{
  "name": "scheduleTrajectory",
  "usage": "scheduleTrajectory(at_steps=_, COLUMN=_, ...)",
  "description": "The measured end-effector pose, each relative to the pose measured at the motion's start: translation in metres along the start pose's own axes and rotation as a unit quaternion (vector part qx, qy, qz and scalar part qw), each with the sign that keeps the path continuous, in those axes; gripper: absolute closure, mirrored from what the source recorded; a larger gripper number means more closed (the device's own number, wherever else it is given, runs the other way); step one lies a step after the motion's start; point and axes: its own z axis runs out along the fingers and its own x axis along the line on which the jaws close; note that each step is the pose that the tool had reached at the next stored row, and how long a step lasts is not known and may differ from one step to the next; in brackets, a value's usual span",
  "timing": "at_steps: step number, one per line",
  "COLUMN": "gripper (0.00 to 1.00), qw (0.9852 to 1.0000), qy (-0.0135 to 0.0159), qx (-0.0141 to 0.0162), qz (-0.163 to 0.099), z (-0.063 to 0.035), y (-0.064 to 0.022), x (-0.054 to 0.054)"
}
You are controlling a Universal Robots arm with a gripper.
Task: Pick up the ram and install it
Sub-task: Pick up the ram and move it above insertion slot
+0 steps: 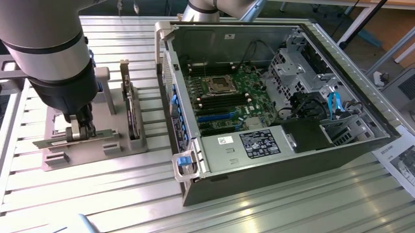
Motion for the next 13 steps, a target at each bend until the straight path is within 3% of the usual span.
scheduleTrajectory(at_steps=8, gripper=0.88, qw=1.0, qy=0.0, qx=0.0, qz=0.0, z=-0.0126, y=0.0003, x=0.0)
scheduleTrajectory(at_steps=13, gripper=0.88, qw=1.0, qy=0.0, qx=0.0, qz=0.0, z=-0.0271, y=0.0007, x=0.0)
